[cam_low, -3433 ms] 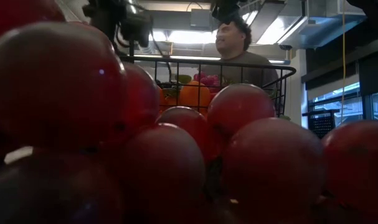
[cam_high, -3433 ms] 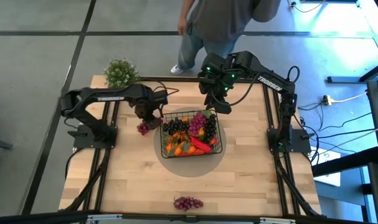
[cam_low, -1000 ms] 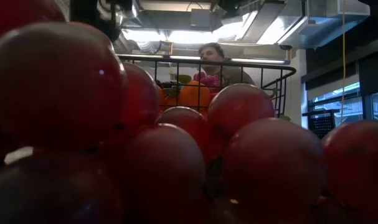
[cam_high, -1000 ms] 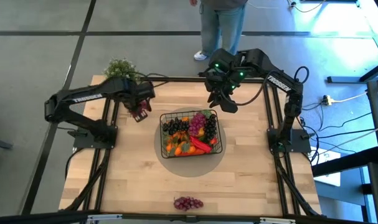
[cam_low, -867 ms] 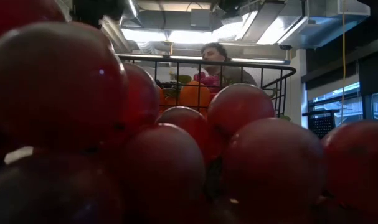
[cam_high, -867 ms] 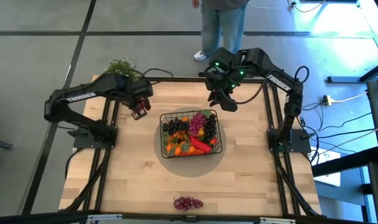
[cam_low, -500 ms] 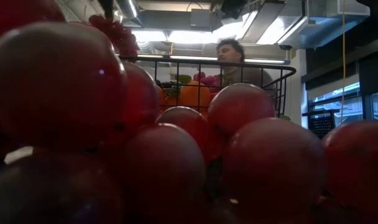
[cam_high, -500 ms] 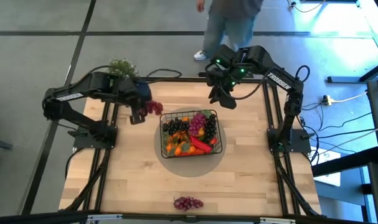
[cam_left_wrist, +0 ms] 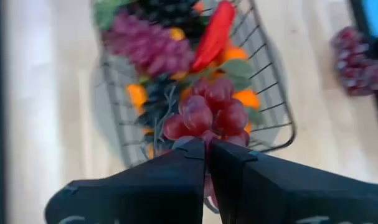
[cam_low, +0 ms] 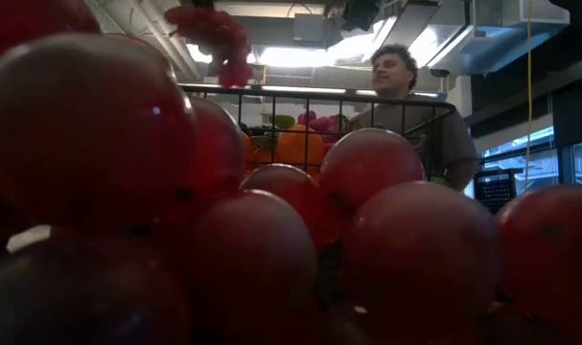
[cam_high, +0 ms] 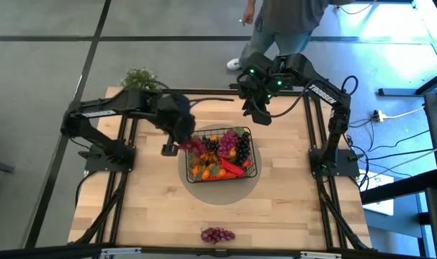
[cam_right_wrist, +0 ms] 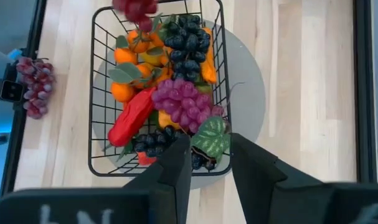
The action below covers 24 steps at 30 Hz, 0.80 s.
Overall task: Build produce basket
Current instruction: Put the left red grape into the basket
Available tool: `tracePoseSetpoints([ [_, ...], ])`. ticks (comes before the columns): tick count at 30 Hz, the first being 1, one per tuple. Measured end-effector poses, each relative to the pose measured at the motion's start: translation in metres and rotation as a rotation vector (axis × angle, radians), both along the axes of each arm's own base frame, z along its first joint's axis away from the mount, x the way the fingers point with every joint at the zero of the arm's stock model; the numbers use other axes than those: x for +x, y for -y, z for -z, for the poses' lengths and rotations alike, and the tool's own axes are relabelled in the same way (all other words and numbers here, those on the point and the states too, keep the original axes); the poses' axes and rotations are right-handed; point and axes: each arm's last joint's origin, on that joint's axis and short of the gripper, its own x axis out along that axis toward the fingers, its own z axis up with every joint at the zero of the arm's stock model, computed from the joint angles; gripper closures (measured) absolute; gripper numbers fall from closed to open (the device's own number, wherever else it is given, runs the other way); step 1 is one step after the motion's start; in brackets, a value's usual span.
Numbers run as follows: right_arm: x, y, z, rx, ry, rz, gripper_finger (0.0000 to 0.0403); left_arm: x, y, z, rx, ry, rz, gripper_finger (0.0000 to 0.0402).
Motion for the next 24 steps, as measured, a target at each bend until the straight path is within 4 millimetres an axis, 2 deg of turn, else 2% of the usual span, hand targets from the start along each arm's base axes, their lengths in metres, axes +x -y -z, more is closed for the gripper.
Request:
tracePoseSetpoints([
  [13, 0.0, 0.0, 0.0, -0.022, 0.005, -0.036, 0.0303, 0.043, -0.013, 0.037, -0.277, -0.088, 0.141, 0.0401],
  [18, 0.0, 0.0, 0.0, -0.024, 0.005, -0.039, 0.0303, 0.049, -0.021, 0.047, -0.364, -0.127, 0.15, 0.0401],
  [24, 0.0, 0.0, 0.0, -0.032, 0.007, -0.051, 0.0303, 0.053, -0.028, 0.056, -0.371, -0.172, 0.142, 0.0401],
])
